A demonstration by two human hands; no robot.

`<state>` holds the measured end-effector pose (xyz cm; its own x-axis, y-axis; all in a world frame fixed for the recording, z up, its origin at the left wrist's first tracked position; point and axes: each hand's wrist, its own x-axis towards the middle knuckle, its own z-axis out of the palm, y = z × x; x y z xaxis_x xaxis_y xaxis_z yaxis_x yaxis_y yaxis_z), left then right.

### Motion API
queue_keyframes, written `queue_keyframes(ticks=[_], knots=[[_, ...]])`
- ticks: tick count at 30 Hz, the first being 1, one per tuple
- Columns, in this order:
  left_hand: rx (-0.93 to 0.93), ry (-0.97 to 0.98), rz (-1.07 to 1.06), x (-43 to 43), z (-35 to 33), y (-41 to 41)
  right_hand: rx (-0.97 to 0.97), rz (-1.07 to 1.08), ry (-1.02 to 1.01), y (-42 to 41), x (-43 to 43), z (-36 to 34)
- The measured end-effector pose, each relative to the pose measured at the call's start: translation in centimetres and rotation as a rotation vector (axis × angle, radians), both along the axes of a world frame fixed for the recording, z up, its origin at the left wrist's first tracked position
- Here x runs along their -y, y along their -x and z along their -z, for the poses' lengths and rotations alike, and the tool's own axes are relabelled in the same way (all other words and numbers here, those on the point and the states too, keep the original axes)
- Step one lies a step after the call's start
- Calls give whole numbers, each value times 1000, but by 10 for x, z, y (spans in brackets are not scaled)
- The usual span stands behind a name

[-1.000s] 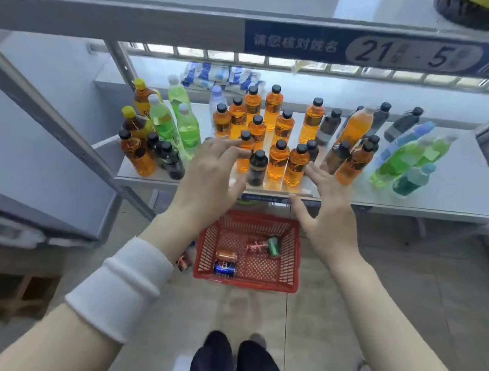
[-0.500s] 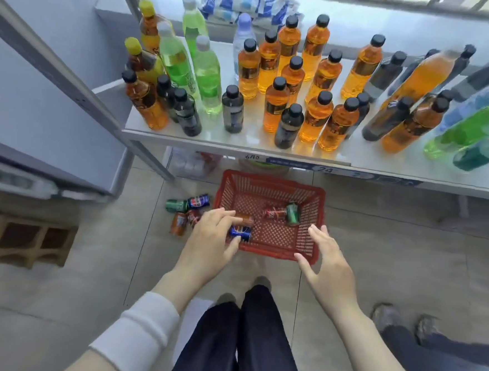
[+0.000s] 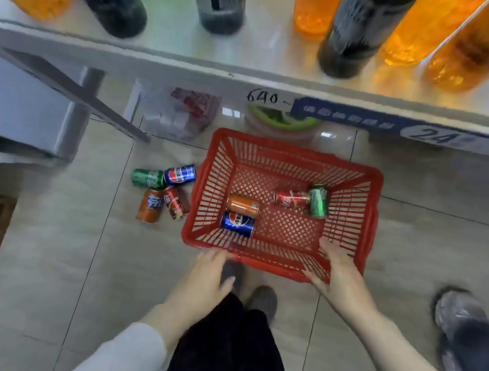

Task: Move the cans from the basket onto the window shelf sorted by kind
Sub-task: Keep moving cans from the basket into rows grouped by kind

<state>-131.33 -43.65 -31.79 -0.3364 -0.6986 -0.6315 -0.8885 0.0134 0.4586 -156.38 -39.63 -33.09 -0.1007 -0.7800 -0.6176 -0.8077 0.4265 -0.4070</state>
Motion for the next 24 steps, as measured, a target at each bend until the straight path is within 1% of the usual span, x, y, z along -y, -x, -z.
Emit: queue_keyframes(ticks=[3,6,9,12,15,18,20,22,24], knots=[[81,44,125,34,82,9,-33,-90,-7,10,30,82],[147,59,174,71,156,22,-97,-189,-29,15,62,155],[222,95,257,102,221,36,-190,-282,-33,20,93,223],[247,116,358,121,275,43,-256,-373,-21,24,115,276],[268,127,435,132,312,42,-291,-429,20,27,127,309],[258,85,477,138,331,42,-286,-408,48,30,135,324],[218,53,434,140,335,45,-281,-408,90,32,139,329],[149,60,332,143,339,45,-281,-415,120,33,143,332],[95,67,280,145,340,42,-285,-417,110,34,146,333]])
